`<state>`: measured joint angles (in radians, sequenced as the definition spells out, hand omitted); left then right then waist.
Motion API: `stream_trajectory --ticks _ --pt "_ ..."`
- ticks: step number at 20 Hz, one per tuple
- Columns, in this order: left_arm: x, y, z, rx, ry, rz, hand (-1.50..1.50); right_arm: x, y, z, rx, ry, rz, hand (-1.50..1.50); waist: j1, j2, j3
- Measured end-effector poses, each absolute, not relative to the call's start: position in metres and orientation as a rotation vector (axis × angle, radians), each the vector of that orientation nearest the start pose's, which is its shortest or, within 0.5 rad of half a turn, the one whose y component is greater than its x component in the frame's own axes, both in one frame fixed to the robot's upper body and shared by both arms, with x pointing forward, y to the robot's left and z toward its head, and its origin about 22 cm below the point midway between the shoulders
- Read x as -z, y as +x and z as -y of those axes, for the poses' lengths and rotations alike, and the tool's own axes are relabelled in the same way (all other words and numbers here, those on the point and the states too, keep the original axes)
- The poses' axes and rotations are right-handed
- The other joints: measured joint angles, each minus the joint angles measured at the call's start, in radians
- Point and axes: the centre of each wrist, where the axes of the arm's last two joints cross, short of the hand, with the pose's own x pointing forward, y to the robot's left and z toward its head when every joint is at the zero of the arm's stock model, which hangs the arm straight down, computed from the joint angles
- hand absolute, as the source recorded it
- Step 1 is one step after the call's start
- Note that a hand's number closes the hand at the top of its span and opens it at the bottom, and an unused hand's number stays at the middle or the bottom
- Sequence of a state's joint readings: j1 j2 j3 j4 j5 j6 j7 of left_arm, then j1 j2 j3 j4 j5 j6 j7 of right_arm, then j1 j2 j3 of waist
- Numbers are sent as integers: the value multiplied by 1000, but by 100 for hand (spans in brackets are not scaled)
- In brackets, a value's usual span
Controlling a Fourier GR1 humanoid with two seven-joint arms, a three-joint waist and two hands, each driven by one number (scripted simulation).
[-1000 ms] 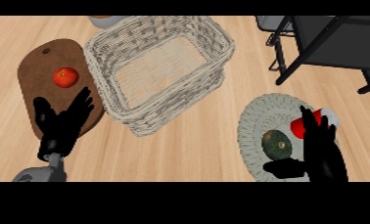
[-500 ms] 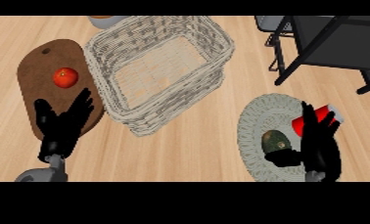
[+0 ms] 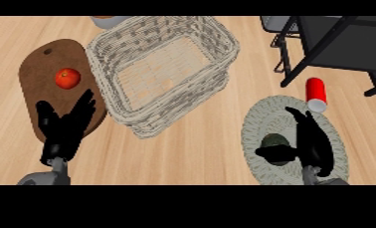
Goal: Pick the squash from the placemat and place it in the tiered shelf
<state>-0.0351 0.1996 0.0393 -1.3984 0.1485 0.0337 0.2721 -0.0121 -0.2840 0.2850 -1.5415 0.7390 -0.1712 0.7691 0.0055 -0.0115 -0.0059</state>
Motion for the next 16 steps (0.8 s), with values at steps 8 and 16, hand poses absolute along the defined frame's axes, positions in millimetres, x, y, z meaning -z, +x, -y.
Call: stream_trajectory --ticks 8,16 --pt "19 253 -294 -37 94 1151 0 20 237 213 -691 -816 903 150 -3 0 4" --pt "20 252 -294 -38 97 1167 0 7 248 225 -816 -691 1056 150 -2 6 9"
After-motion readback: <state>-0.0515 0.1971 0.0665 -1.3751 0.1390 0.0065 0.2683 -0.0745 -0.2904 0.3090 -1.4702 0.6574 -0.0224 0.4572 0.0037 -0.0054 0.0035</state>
